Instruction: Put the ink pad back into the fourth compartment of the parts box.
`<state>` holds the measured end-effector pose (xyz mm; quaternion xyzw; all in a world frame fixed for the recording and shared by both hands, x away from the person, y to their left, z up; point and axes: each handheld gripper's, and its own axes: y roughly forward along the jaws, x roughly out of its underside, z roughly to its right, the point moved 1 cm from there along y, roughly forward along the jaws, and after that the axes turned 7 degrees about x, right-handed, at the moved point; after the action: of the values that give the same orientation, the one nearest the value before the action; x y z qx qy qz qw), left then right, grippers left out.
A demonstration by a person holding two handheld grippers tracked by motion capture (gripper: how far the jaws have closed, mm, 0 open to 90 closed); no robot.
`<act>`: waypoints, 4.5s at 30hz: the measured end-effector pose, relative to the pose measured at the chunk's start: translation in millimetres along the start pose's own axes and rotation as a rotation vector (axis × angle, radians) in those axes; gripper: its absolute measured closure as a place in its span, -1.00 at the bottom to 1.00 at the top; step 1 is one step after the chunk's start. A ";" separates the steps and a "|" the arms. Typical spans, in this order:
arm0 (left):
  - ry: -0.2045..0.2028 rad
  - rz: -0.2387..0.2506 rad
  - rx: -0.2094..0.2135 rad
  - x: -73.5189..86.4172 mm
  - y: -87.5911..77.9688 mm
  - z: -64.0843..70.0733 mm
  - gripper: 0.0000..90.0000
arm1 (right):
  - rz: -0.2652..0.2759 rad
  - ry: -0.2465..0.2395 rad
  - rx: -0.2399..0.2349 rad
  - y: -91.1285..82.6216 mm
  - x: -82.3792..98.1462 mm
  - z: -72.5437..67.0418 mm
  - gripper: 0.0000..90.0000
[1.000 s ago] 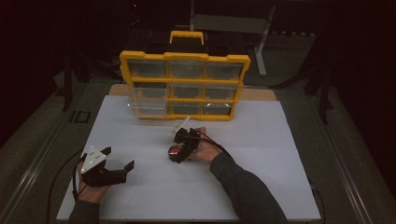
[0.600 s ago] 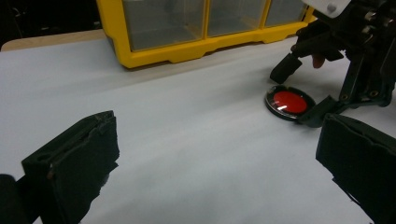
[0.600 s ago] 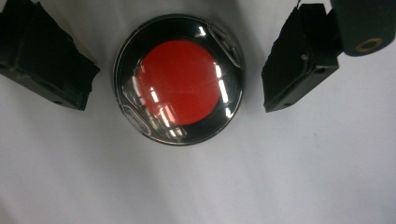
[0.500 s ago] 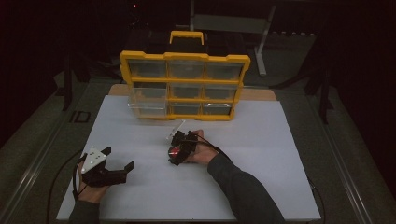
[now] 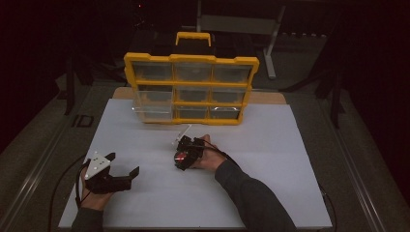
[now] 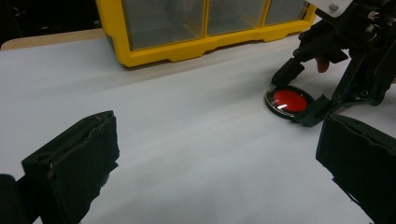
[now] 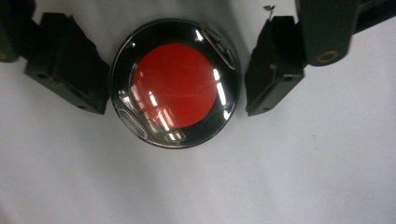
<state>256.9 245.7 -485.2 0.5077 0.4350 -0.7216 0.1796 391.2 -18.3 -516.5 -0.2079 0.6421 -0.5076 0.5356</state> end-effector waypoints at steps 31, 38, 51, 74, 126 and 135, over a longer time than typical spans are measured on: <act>0.011 -0.011 0.006 0.6 2.1 1.3 -1.00 | -0.013 0.001 0.039 -16.8 -4.1 4.0 -0.35; 0.012 -0.012 0.007 0.6 2.1 1.3 -1.00 | -0.005 0.000 0.051 -26.1 -7.6 6.4 -0.35; 0.012 -0.014 0.006 0.6 2.2 1.3 -1.00 | 0.009 -0.004 0.072 -45.7 -14.3 16.1 -0.35; 0.010 -0.010 0.007 0.6 1.8 1.4 -1.00 | 0.057 -0.051 0.091 -82.0 -35.4 28.9 -0.35; 0.008 -0.006 0.010 0.7 1.6 1.2 -1.00 | 0.109 -0.122 0.151 -139.1 -76.6 51.4 -0.35; 0.007 -0.001 0.011 0.7 1.4 1.2 -1.00 | 0.119 -0.121 0.161 -144.8 -82.4 55.2 -0.35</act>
<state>257.0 244.1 -486.3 0.5109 0.4321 -0.7223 0.1749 428.8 -32.9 -345.6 -0.1557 0.5771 -0.5113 0.6175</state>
